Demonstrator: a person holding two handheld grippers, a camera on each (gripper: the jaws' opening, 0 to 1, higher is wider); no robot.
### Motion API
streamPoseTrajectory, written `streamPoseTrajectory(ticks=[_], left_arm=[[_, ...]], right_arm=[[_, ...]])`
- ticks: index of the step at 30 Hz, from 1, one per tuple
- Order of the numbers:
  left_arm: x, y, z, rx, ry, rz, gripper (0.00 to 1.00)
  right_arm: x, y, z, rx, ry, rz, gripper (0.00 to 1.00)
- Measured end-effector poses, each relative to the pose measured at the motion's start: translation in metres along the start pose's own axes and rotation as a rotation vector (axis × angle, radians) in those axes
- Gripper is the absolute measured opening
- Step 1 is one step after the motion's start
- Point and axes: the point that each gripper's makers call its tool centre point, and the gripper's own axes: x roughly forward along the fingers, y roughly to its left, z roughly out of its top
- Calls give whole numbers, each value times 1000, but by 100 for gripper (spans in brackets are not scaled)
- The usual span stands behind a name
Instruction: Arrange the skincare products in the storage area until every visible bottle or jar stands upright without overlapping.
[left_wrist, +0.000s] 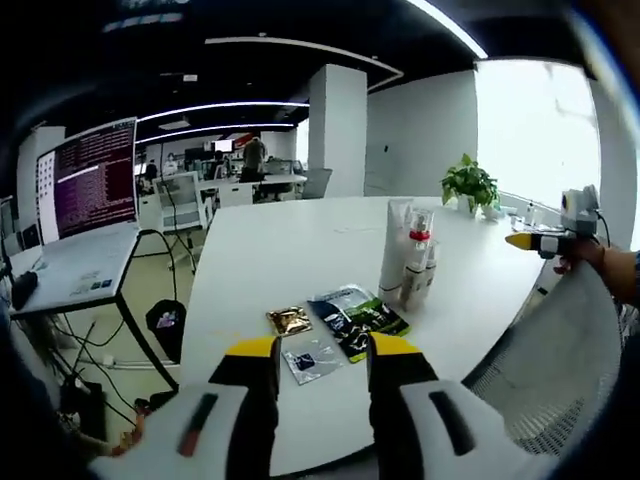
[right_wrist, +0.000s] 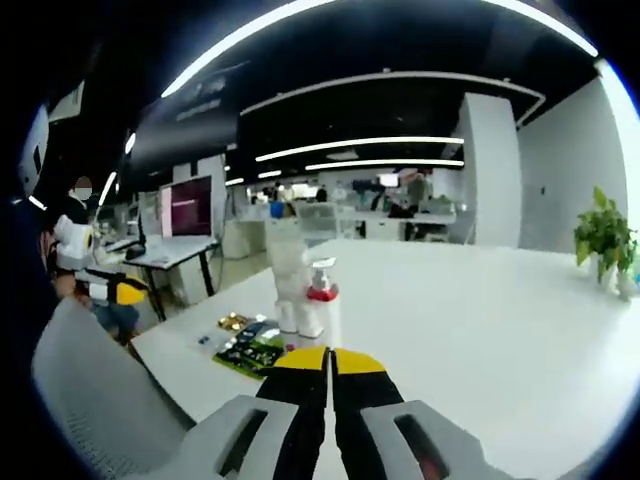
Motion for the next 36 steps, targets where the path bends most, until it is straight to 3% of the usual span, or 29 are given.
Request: streamPoseTrajectory(ticks=[3, 6, 13, 21, 26, 32, 36], left_arm=[[0, 2, -4, -10, 17, 5, 32], [0, 5, 0, -19, -4, 24, 34], [-1, 5, 4, 28, -21, 37, 33], [2, 4, 1, 30, -2, 31, 28], [0, 11, 4, 34, -19, 77, 28], [-3, 14, 7, 42, -38, 119, 26], [-4, 14, 6, 52, -27, 122, 27]], right_arm=[[0, 0, 1, 40, -8, 15, 5], [2, 1, 0, 50, -1, 24, 12], [5, 6, 4, 88, -19, 41, 31], [7, 5, -2, 84, 21, 17, 30], [10, 0, -8, 71, 60, -5, 33], [12, 13, -22, 52, 145, 83, 29], [11, 13, -16, 60, 111, 85, 28]])
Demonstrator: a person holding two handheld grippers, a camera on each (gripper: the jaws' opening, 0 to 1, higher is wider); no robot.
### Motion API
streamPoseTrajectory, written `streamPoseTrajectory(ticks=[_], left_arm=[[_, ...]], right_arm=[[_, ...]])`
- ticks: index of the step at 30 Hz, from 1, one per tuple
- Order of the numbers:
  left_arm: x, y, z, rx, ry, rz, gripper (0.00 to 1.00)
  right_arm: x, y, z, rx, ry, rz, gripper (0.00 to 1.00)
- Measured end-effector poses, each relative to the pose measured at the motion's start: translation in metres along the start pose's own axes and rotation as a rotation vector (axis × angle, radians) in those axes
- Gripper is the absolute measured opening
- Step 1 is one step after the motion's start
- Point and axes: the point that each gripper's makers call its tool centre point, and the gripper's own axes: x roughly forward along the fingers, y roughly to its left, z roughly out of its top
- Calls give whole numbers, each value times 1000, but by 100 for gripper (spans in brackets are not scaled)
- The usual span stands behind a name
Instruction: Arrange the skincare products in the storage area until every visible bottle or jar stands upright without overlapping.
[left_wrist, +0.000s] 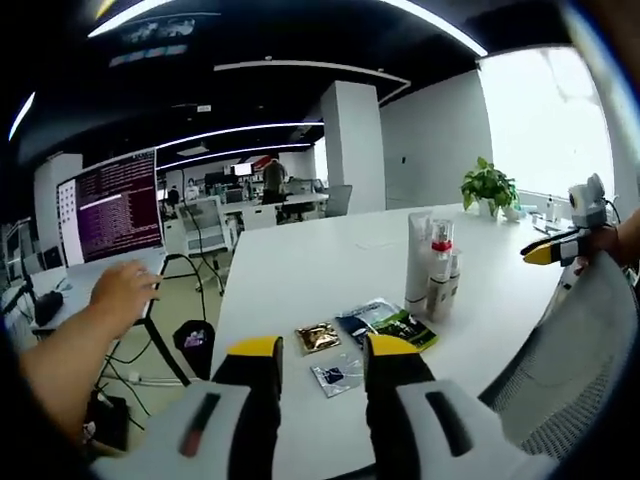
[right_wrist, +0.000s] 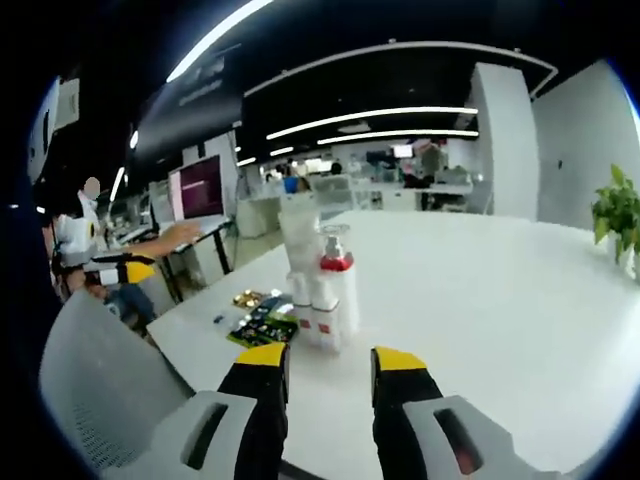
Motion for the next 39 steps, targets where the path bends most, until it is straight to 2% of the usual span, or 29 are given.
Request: streamPoseTrajectory(ticks=[2, 11, 17, 20, 33, 39], left_arm=[[0, 0, -1, 8, 6, 4, 27], [-4, 5, -1, 23, 17, 45, 24], [-5, 1, 0, 75, 32, 48, 23], [-5, 7, 1, 88, 21, 52, 22], [-6, 10, -3, 93, 25, 63, 21], [-9, 11, -4, 90, 18, 70, 19]], right_arm=[[0, 0, 1, 22, -7, 1, 28], [2, 9, -14, -6, 75, 47, 22], [3, 7, -21, 7, 114, 54, 19], [2, 8, -23, -3, 129, 63, 18], [3, 11, -38, -36, 208, 87, 15], [3, 14, -41, -63, 233, 89, 7]])
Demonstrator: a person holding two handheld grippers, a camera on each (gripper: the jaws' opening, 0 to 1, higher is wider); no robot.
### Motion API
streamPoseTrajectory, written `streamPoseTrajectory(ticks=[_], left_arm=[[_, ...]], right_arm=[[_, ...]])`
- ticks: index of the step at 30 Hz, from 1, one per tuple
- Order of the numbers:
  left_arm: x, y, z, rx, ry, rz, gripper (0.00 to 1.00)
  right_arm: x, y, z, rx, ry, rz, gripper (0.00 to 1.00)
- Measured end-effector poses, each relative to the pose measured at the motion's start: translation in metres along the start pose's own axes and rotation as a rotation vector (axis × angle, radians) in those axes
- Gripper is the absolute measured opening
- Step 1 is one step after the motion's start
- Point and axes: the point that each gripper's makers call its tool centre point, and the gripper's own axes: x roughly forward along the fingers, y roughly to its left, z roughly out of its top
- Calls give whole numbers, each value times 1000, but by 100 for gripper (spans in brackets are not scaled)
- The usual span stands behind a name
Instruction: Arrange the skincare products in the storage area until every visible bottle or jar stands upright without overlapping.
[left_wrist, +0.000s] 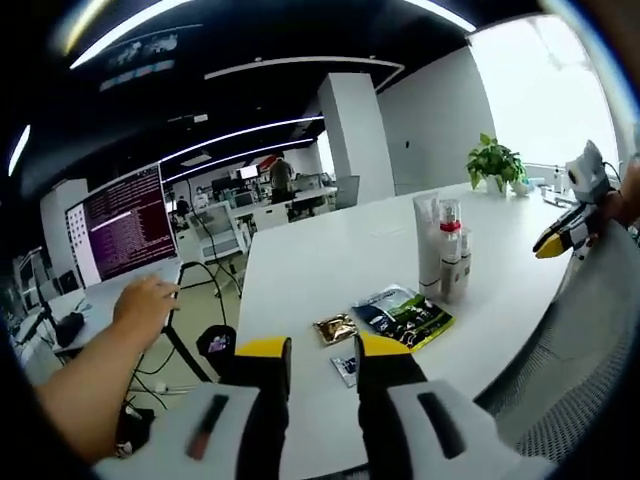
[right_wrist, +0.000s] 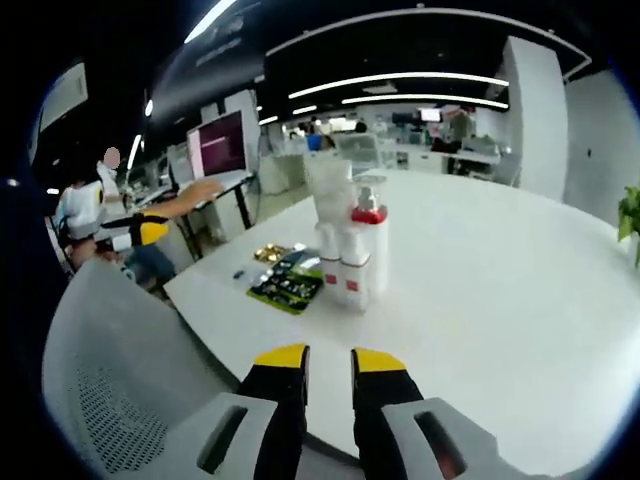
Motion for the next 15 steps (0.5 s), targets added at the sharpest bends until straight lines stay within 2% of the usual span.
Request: streamPoseTrajectory(ticks=[6, 15], left_arm=[[-2, 0, 0, -8, -4, 6, 18], [-4, 0, 2, -29, -28, 10, 19]], right_arm=[[-1, 1, 1, -21, -8, -4, 2], [-1, -2, 5, -34, -30, -33, 7]])
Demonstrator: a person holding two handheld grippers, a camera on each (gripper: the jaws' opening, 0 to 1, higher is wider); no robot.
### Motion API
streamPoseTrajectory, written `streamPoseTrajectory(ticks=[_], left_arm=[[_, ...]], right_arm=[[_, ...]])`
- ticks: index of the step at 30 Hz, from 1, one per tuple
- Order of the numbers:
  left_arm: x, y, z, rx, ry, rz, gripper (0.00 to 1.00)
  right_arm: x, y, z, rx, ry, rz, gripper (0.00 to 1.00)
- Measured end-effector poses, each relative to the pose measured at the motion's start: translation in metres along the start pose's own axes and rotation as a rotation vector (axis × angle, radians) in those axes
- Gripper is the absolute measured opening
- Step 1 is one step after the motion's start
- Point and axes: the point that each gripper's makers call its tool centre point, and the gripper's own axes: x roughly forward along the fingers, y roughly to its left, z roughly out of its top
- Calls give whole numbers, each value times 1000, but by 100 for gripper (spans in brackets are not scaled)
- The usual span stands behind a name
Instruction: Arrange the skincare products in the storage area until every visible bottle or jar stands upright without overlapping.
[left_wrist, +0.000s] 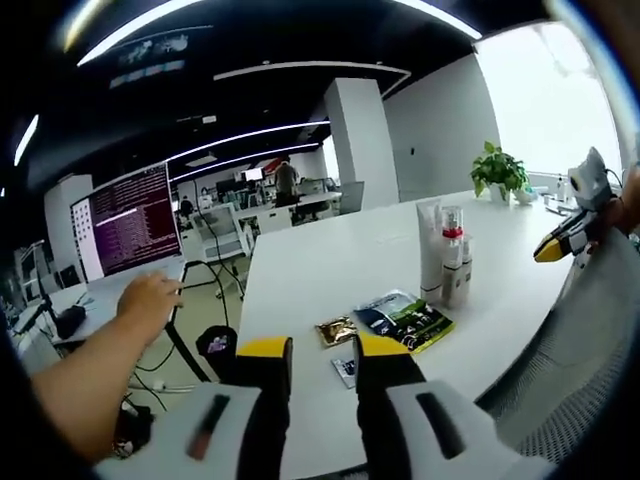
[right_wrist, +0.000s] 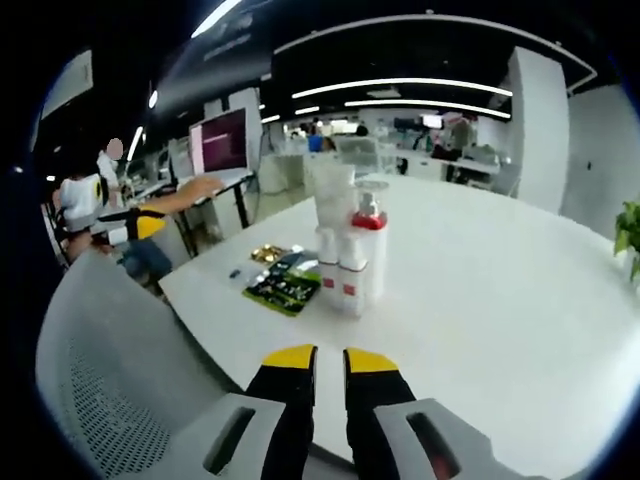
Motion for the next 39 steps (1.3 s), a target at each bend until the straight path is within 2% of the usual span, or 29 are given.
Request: streamPoseTrajectory(ticks=[7, 12, 13, 22, 34, 39], left_arm=[[0, 3, 2, -42, -16, 15, 23], [1, 9, -2, -85, -19, 18, 27], [2, 8, -2, -90, -19, 15, 28], [2, 4, -1, -100, -14, 7, 28], [2, 2, -2, -107, -4, 2, 27], [3, 1, -3, -108, 7, -2, 27]], right_arm=[[-1, -7, 2, 38, -19, -26, 15], [-1, -15, 2, 54, -28, -60, 28], [-1, -15, 2, 58, -26, -60, 28], [-1, -18, -3, 64, 3, -72, 23], [-1, -21, -6, 81, 11, -82, 21], [-1, -23, -9, 96, 26, -94, 15]])
